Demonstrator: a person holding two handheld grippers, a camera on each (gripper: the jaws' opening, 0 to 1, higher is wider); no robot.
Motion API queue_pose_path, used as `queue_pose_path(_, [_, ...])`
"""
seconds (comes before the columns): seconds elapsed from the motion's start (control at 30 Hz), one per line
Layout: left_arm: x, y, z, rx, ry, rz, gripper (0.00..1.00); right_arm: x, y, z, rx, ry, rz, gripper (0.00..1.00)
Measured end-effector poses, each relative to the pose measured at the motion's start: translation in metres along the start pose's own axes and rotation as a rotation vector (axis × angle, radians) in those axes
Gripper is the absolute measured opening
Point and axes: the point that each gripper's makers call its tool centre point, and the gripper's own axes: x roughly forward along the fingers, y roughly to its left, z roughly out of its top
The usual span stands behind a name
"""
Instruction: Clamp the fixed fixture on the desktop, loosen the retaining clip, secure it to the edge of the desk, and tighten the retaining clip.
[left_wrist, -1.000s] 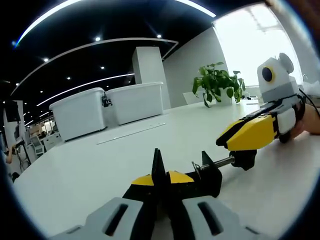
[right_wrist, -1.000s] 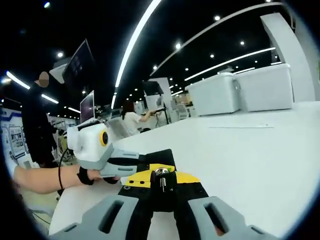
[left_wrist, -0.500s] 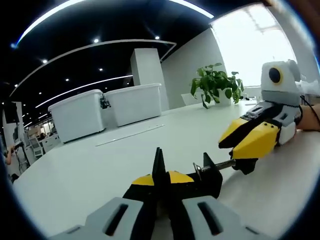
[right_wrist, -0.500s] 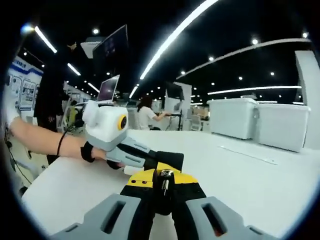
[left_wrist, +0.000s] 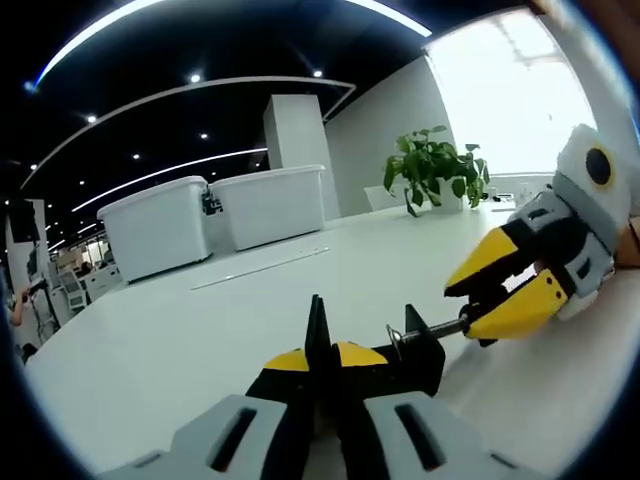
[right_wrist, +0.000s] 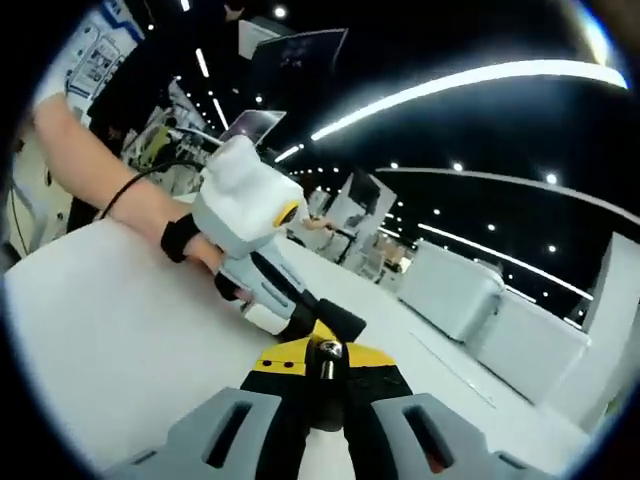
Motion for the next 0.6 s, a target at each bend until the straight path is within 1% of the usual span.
queue_pose_path(0.07, [0.0,0.0,0.0,-0.002,0.003,0.001,0.07,0.001,0.002,0.001,-0.075,0.008,-0.011,0.11])
queue_pose_path(0.1, [0.0,0.0,-0.001,-0.005,0.004,0.001,0.07,0.001,0.003,0.001,-0.099,0.008,-0.019,0.11])
queue_pose_path(0.2, [0.0,0.0,-0.001,-0.005,0.004,0.001,0.07,0.001,0.005,0.001,-0.118,0.017,-0.022,0.11])
queue_pose_path(0.33, [0.0,0.0,-0.001,-0.006,0.005,0.001,0.07,0.001,0.008,0.002,-0.239,0.034,-0.026,0.11])
queue_pose_path(0.37, [0.0,0.0,-0.001,-0.007,0.006,0.001,0.07,0.001,0.011,0.002,-0.331,0.046,-0.034,0.1])
queue_pose_path(0.47, [0.0,0.0,-0.001,-0.01,0.009,0.003,0.07,0.002,0.015,0.0,-0.459,0.067,-0.042,0.1])
queue_pose_path(0.6, [0.0,0.0,-0.001,-0.008,0.009,0.005,0.07,0.003,0.016,-0.001,-0.478,0.073,-0.046,0.11])
